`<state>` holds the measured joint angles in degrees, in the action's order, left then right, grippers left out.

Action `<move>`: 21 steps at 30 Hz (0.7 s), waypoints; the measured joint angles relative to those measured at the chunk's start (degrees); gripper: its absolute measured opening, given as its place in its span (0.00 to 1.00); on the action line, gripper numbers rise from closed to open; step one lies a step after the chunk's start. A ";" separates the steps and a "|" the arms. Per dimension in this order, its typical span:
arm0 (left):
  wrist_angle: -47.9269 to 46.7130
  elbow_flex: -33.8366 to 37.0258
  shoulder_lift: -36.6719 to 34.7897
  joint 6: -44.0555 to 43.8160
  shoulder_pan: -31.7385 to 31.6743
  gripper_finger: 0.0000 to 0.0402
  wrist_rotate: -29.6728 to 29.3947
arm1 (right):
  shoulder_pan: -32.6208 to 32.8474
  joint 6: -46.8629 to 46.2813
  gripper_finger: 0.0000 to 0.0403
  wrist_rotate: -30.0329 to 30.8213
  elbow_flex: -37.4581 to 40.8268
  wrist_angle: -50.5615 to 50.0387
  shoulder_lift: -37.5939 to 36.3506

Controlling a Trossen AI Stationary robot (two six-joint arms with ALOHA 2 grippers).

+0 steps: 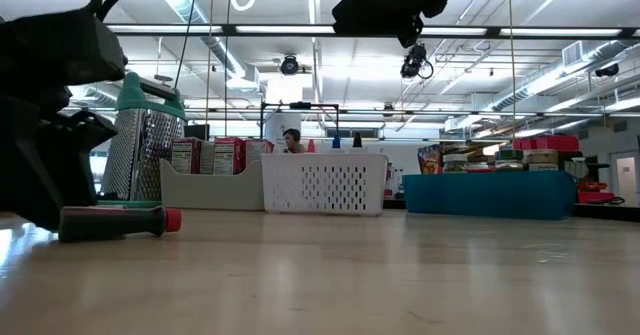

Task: Pick & Place Kitchen Items
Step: Put the small black food coloring bottle into the white bin

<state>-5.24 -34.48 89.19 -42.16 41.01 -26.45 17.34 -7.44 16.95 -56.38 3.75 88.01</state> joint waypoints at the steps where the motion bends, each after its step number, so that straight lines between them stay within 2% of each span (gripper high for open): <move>1: -0.70 0.00 -0.01 -0.59 0.00 0.43 0.20 | 0.00 0.00 0.31 0.00 0.00 0.00 0.00; 7: -1.25 0.00 0.02 -1.38 -0.02 0.37 0.17 | 0.00 -0.68 0.31 -0.02 0.00 0.02 0.00; 17: -0.38 0.00 0.02 -1.76 -0.02 0.17 -2.38 | 0.00 -0.71 0.31 -0.02 0.00 0.02 0.00; 21: -0.26 0.00 0.02 -1.67 -0.02 0.14 -2.27 | 0.00 -0.72 0.31 -0.02 0.00 0.02 -0.02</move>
<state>-5.50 -34.48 89.21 -43.83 40.99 -28.72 17.34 -8.16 16.93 -56.38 3.77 87.99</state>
